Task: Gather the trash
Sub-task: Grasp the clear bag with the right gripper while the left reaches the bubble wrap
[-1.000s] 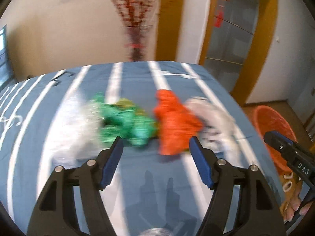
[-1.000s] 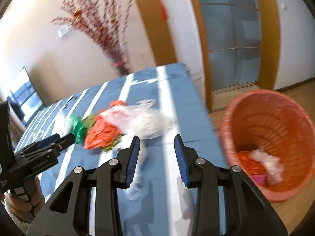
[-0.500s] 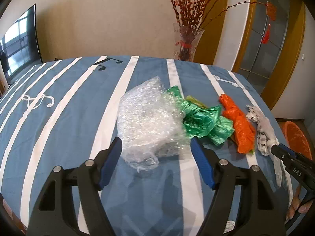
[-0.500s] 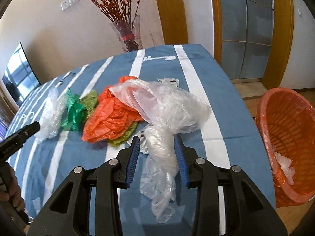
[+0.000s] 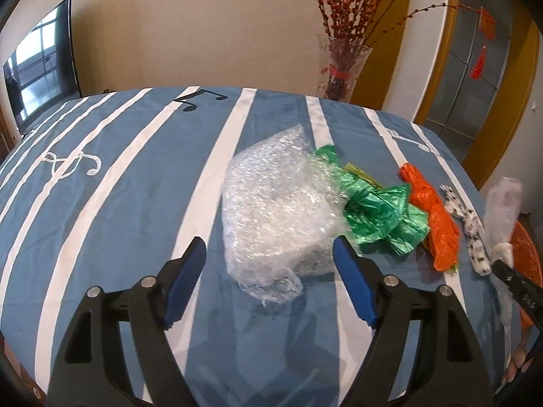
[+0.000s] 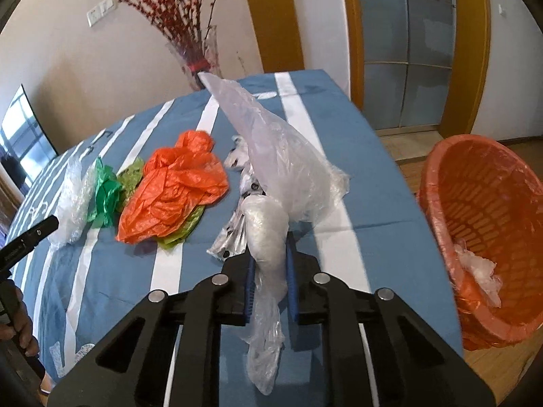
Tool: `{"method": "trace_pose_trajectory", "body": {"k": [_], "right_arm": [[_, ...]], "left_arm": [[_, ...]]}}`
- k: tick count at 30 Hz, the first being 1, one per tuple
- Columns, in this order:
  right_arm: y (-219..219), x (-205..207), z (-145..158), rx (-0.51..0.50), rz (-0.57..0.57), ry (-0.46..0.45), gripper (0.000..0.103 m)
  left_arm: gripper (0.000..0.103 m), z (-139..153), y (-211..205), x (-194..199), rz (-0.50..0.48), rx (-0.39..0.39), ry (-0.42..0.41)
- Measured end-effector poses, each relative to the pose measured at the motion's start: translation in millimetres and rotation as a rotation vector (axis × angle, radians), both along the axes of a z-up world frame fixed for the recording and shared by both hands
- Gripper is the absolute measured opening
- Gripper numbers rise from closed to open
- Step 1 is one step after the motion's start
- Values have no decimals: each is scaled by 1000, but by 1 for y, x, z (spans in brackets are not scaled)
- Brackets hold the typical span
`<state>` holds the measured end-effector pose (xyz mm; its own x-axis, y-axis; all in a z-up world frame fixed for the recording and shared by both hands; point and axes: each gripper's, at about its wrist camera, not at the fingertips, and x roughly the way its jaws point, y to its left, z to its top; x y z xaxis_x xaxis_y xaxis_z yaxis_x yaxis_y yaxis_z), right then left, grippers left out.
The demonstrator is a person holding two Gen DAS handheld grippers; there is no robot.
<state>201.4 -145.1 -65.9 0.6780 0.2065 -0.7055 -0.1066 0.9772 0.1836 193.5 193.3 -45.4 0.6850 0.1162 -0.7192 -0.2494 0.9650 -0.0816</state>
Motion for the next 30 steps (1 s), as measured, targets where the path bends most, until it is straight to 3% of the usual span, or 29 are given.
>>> {"method": "trace_pose_trajectory", "body": {"k": [12, 18, 27, 30], "right_arm": [[-14, -11, 20, 22, -33, -70, 15], [-16, -12, 19, 10, -28, -66, 15], [-13, -17, 14, -16, -1, -53, 15], [-13, -17, 15, -15, -1, -50, 15]], "left_arm": [[76, 3, 25, 17, 49, -73, 11], [76, 9, 32, 18, 66, -50, -3], [75, -22, 37, 42, 73, -41, 112], [61, -24, 35, 42, 49, -63, 103]]}}
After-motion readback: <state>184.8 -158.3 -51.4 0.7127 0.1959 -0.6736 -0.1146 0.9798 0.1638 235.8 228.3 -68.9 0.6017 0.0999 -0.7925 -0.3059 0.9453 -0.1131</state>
